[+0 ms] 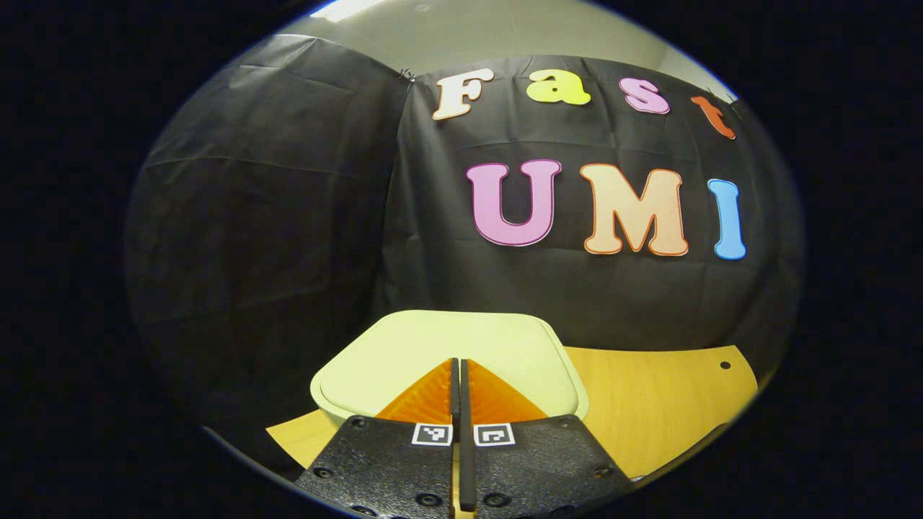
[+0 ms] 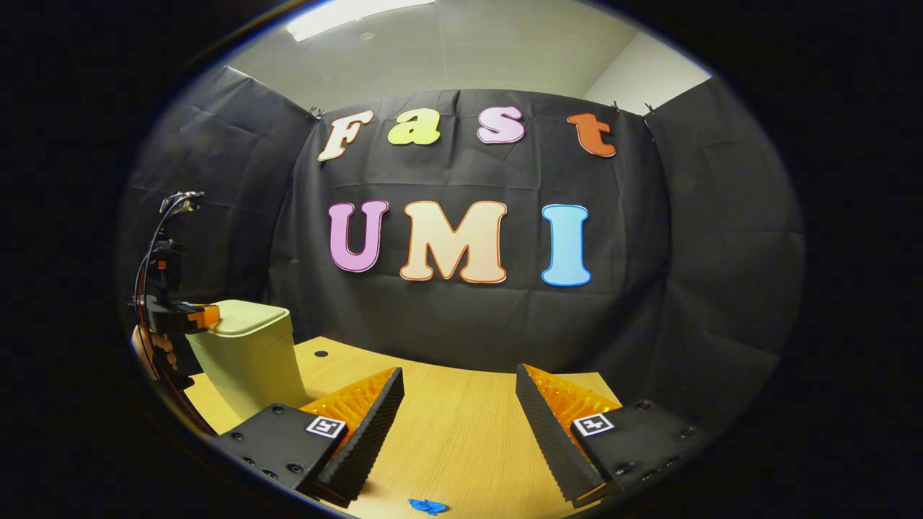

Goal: Press the lid of the desktop garbage bin to open it, pick up the crumpled paper on the desktop and throw it into the bin, then pick up the pop can on the desktop and drop it into the bin, and finally close the garbage bin lid.

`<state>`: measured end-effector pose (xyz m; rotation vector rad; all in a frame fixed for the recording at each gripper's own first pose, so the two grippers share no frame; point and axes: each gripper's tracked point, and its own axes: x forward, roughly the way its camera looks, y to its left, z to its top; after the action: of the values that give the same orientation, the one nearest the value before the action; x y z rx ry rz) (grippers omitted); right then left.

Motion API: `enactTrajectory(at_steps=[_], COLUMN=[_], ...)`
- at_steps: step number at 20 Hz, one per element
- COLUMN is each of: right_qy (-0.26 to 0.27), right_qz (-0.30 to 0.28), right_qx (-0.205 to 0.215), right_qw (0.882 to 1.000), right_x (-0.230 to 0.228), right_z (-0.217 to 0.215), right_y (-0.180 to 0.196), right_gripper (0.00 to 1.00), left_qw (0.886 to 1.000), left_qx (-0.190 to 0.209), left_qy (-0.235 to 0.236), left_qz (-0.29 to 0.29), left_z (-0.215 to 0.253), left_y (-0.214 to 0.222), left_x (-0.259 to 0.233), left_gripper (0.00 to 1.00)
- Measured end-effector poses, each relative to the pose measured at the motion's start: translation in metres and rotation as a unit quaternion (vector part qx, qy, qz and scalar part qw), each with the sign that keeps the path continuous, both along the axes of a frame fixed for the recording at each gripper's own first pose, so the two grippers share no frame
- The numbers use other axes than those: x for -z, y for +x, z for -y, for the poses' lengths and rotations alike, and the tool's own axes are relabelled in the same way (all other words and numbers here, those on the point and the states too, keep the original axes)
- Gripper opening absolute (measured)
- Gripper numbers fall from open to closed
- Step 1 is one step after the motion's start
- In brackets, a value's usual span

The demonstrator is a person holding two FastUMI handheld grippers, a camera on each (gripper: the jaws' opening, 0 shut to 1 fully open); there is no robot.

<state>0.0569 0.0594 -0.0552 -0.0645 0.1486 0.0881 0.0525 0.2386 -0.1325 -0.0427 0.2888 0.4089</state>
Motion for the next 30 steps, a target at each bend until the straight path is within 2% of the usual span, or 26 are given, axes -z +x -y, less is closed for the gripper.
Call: enactTrajectory(at_steps=[4, 6, 7, 10, 11, 12, 13, 15, 17, 18, 23, 30], right_qy=[0.001, 0.008, 0.012, 0.013, 0.012, 0.014, 0.015, 0.013, 0.004, 0.001, -0.011, -0.034], right_qz=[-0.006, -0.010, -0.013, -0.025, -0.031, -0.037, -0.042, -0.052, -0.063, -0.072, -0.131, -0.193], right_qx=[0.004, 0.003, 0.003, 0.003, 0.004, 0.003, 0.002, -0.007, -0.014, -0.017, -0.034, -0.055], right_qw=[1.000, 1.000, 1.000, 1.000, 0.999, 0.999, 0.999, 0.999, 0.998, 0.997, 0.991, 0.979], right_x=[0.004, 0.007, 0.010, 0.019, 0.024, 0.027, 0.031, 0.042, 0.057, 0.065, 0.120, 0.183], right_z=[0.004, 0.003, 0.003, 0.006, 0.008, 0.008, 0.007, 0.004, 0.002, 0.001, -0.008, -0.020], right_y=[-0.002, -0.003, -0.004, -0.003, -0.003, -0.002, -0.002, -0.001, 0.002, 0.002, -0.001, -0.001], right_gripper=[0.98, 0.98, 0.98, 0.98, 0.98, 1.00, 0.98, 0.99, 0.98, 0.99, 0.99, 0.99], left_qw=[1.000, 1.000, 1.000, 1.000, 0.999, 0.998, 0.996, 0.994, 0.992, 0.992, 0.991, 0.991], left_qx=[-0.005, -0.008, -0.009, 0.010, 0.022, 0.036, 0.049, 0.079, 0.090, 0.092, 0.100, 0.080], left_qy=[-0.011, -0.013, 0.001, 0.002, 0.002, 0.005, 0.010, 0.011, 0.002, -0.002, 0.008, 0.015], left_qz=[-0.017, -0.003, 0.017, 0.030, 0.042, 0.055, 0.068, 0.080, 0.085, 0.090, 0.090, 0.108], left_z=[0.002, 0.002, 0.003, 0.021, 0.027, 0.034, 0.041, 0.057, 0.066, 0.069, 0.077, 0.065], left_y=[-0.004, -0.004, -0.003, -0.006, -0.005, -0.005, -0.006, -0.007, -0.014, -0.019, -0.042, -0.072], left_x=[0.011, 0.004, -0.005, -0.011, -0.018, -0.028, -0.036, -0.047, -0.054, -0.058, -0.065, -0.092], left_gripper=[0.00, 0.00, 0.00, 0.00, 0.07, 0.03, 0.07, 0.34, 0.77, 0.87, 0.89, 0.91])
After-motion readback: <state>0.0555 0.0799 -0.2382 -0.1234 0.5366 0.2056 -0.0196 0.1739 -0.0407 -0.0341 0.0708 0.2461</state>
